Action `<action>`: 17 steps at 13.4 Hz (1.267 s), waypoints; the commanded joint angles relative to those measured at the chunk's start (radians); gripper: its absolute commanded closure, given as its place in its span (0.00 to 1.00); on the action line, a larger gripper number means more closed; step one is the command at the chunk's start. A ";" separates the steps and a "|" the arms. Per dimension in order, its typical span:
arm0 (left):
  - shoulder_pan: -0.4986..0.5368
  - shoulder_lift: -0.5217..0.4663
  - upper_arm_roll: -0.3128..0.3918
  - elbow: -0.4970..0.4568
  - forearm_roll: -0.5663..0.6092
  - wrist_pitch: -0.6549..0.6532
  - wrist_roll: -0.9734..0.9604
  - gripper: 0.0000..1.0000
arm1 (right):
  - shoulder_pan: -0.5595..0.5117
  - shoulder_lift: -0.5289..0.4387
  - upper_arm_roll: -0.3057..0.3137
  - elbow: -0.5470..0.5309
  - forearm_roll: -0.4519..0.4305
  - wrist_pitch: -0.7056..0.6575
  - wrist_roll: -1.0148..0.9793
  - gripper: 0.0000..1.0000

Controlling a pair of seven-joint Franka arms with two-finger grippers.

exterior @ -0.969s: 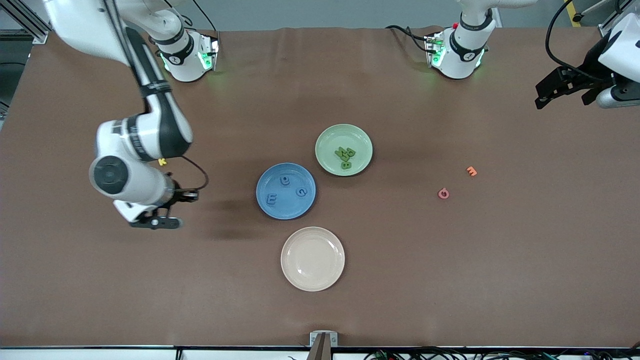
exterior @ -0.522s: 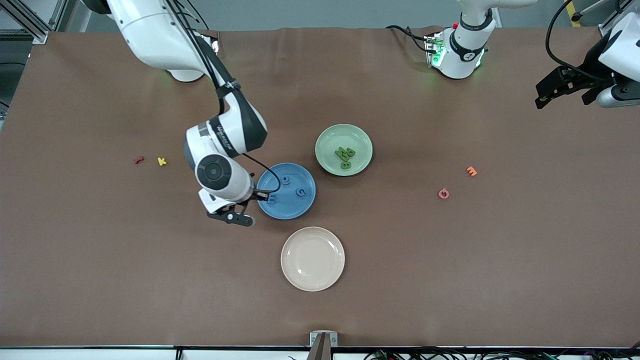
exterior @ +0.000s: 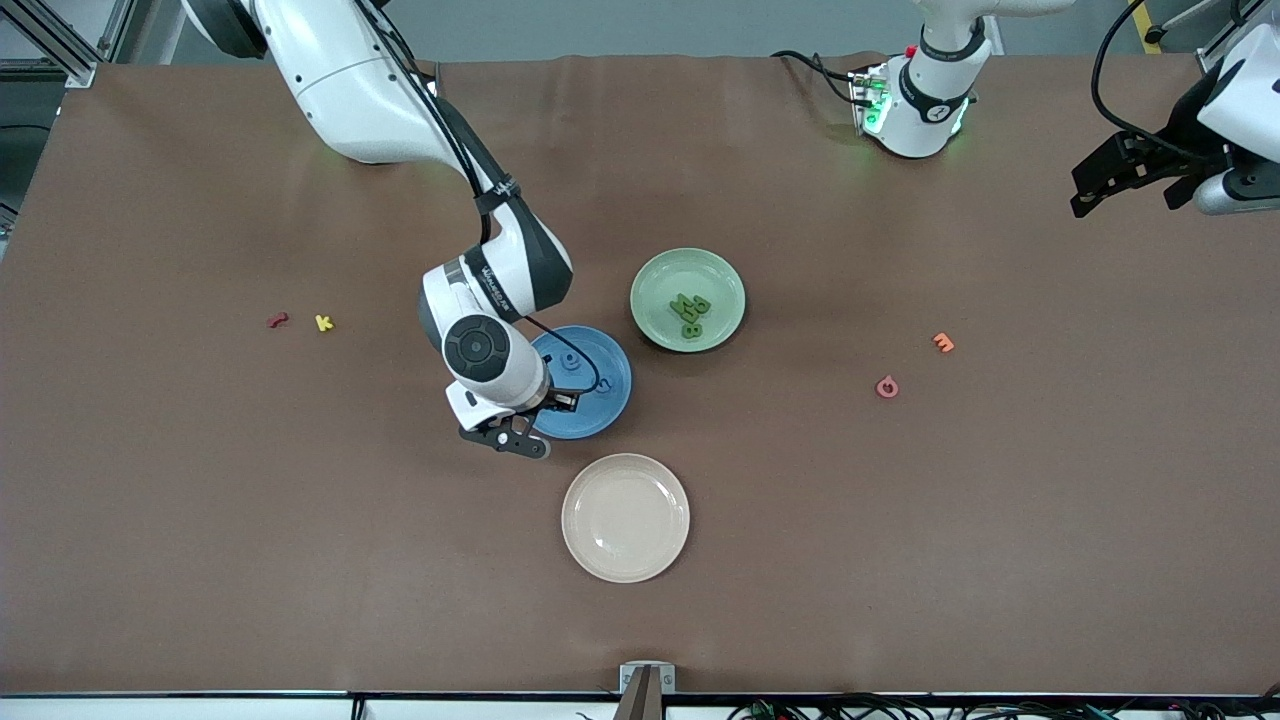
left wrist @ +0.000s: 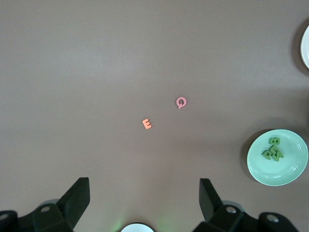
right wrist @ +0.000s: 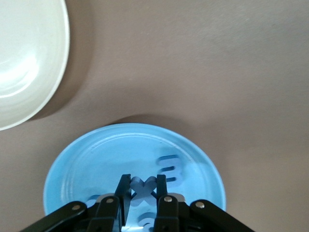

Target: Sort letters by color into matching plates

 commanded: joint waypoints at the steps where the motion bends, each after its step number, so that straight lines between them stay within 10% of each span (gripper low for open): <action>1: 0.001 -0.020 -0.001 -0.009 -0.005 -0.010 0.013 0.00 | 0.025 0.037 -0.013 0.031 0.033 0.024 0.014 0.79; 5: 0.001 -0.020 -0.001 -0.008 -0.005 -0.010 0.014 0.00 | 0.028 0.047 -0.011 0.031 0.033 0.038 0.014 0.73; 7: 0.001 -0.020 -0.001 -0.009 -0.005 -0.010 0.013 0.00 | 0.033 0.045 -0.013 0.031 0.035 0.036 0.013 0.10; 8: 0.001 -0.019 -0.001 -0.008 -0.005 -0.010 0.013 0.00 | 0.034 0.039 -0.013 0.031 0.033 0.033 0.007 0.01; 17: 0.000 -0.016 -0.001 -0.011 -0.005 -0.005 0.013 0.00 | -0.045 -0.332 -0.021 -0.001 0.006 -0.442 -0.028 0.00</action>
